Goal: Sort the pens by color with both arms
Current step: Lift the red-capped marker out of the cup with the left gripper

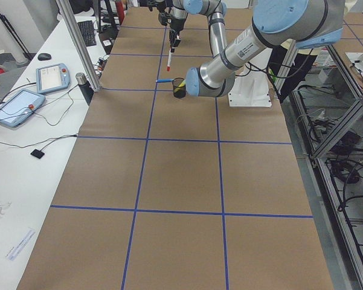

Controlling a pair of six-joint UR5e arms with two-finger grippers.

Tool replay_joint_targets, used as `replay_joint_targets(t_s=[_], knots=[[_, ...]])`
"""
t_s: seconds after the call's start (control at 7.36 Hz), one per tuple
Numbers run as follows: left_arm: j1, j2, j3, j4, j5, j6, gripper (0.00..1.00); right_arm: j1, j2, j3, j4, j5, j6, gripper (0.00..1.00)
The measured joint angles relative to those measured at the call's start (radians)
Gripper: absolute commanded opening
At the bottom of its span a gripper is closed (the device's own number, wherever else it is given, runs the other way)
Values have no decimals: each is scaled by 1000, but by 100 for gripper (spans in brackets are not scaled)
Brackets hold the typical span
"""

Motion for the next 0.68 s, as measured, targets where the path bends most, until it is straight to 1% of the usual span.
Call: replay_joint_targets(t_s=[0.41,0.54,0.68], knots=[[2,105,1,-231,167,-36,0,0,0,4,0,-1,1,99],[5,131,13,-293,220,-59,0,0,0,5,0,-2,1,99],[14,147,46,-358,283,-108,0,0,1,5,0,-2,1,99]])
